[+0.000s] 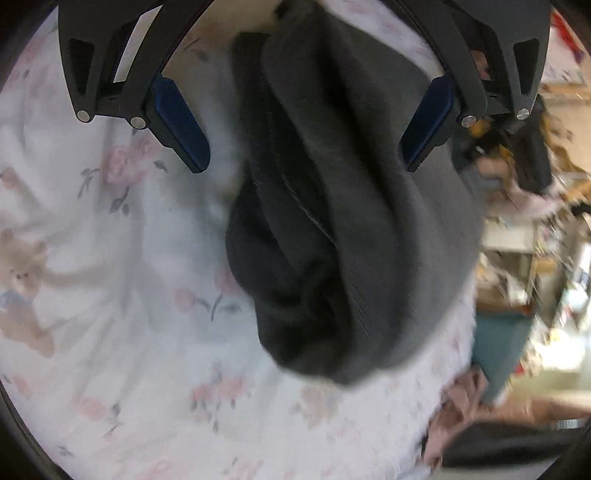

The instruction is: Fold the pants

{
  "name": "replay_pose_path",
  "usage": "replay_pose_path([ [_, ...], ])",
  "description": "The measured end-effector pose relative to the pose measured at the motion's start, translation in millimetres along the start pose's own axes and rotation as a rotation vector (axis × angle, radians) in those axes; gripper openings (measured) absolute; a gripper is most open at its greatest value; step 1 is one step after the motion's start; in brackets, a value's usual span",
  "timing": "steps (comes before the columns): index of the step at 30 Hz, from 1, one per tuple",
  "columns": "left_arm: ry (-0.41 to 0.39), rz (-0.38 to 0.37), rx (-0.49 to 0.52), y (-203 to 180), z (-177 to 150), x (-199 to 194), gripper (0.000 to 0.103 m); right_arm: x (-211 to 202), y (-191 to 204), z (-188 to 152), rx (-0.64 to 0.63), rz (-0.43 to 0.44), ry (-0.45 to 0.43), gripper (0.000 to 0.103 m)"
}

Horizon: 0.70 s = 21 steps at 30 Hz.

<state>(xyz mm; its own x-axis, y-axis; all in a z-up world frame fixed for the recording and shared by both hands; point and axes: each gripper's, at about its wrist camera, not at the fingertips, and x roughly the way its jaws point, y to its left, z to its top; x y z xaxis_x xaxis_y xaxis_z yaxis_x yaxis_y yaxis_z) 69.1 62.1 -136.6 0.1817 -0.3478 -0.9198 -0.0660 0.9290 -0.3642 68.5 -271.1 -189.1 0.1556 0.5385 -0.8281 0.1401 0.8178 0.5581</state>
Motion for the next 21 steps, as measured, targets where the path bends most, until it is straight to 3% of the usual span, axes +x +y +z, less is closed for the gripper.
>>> replay_pose_path([
  [4,-0.006,-0.006,0.016,-3,-1,7,0.094,7,11,-7,-0.043,-0.036,-0.011,0.102],
  [8,0.054,-0.086,0.074,-15,-5,13,0.086,9,25,-13,-0.105,-0.017,0.007,0.088],
  [11,0.033,-0.052,0.125,-25,-6,17,0.085,15,24,-7,-0.096,-0.004,0.007,0.082],
  [15,0.065,-0.063,0.120,-35,-2,19,0.054,17,32,-8,-0.151,-0.030,-0.002,0.060],
  [18,0.063,-0.056,0.134,-42,0,14,0.038,14,39,-12,-0.194,-0.055,-0.026,0.050],
  [21,0.031,-0.042,0.168,-53,-3,7,0.027,5,40,-14,-0.198,-0.028,-0.049,0.039],
])
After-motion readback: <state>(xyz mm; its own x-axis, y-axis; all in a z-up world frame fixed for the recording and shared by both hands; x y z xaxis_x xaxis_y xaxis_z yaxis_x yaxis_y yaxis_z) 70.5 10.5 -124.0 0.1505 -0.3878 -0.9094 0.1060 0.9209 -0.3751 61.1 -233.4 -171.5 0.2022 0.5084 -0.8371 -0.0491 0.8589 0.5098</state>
